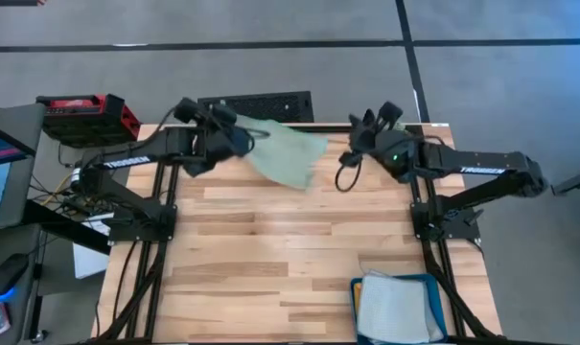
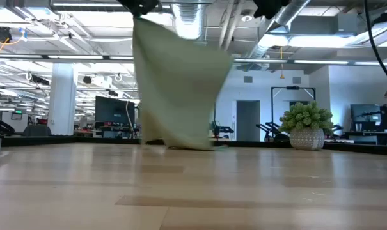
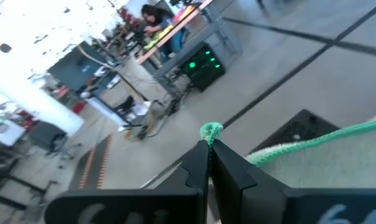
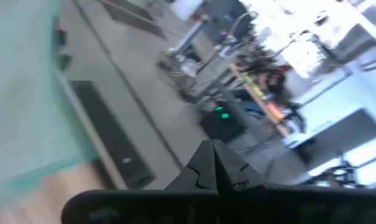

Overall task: Fold microfiber towels
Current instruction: Fold the green towel

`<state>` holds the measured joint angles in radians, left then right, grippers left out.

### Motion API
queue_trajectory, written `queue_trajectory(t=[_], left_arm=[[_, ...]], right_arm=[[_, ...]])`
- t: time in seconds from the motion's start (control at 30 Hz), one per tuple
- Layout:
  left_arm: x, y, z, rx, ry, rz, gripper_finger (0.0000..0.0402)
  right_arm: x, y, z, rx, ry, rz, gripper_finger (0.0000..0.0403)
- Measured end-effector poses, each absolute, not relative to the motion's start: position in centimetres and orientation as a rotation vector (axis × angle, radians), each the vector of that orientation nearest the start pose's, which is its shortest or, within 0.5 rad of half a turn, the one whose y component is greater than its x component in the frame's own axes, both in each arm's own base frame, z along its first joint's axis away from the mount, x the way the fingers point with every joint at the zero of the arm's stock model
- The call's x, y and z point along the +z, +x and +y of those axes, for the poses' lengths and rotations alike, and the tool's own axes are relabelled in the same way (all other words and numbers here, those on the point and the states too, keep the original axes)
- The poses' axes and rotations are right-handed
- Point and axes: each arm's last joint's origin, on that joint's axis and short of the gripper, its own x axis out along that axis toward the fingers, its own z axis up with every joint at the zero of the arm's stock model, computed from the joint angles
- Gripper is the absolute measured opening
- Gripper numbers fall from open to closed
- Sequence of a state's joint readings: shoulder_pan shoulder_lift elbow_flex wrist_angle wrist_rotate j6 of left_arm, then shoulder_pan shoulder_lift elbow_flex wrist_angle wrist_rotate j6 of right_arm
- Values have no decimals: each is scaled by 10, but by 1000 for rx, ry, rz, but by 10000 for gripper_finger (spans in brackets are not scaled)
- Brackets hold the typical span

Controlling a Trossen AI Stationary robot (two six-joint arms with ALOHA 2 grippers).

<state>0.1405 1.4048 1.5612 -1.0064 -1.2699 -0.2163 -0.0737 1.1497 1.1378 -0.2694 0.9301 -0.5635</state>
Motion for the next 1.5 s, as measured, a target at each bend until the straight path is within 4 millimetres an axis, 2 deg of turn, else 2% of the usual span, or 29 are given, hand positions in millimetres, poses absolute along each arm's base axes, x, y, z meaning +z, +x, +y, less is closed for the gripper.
queue_trajectory(t=[0.1, 0.2, 0.47, 0.73, 1.03, 1.17, 1.3, 1.5], left_arm=[[411, 259, 73, 1362, 320, 608, 0], [412, 263, 75, 1287, 315, 618, 0], [411, 265, 74, 1196, 296, 636, 0], [412, 266, 74, 1200, 277, 611, 0], [412, 267, 74, 1190, 272, 602, 0], [411, 269, 72, 1134, 250, 603, 0], [411, 271, 64, 1061, 240, 604, 0], [410, 275, 48, 1006, 257, 594, 0]], right_arm=[[385, 236, -49, -941, -650, 515, 0], [386, 233, -50, -913, -644, 507, 0], [368, 250, -32, -535, -536, 474, 20], [337, 288, -26, -366, -483, 514, 68], [309, 339, -28, -389, -467, 402, 156], [295, 358, -29, -397, -484, 355, 188], [288, 374, -30, -403, -501, 330, 200], [284, 396, -38, -417, -501, 345, 196]])
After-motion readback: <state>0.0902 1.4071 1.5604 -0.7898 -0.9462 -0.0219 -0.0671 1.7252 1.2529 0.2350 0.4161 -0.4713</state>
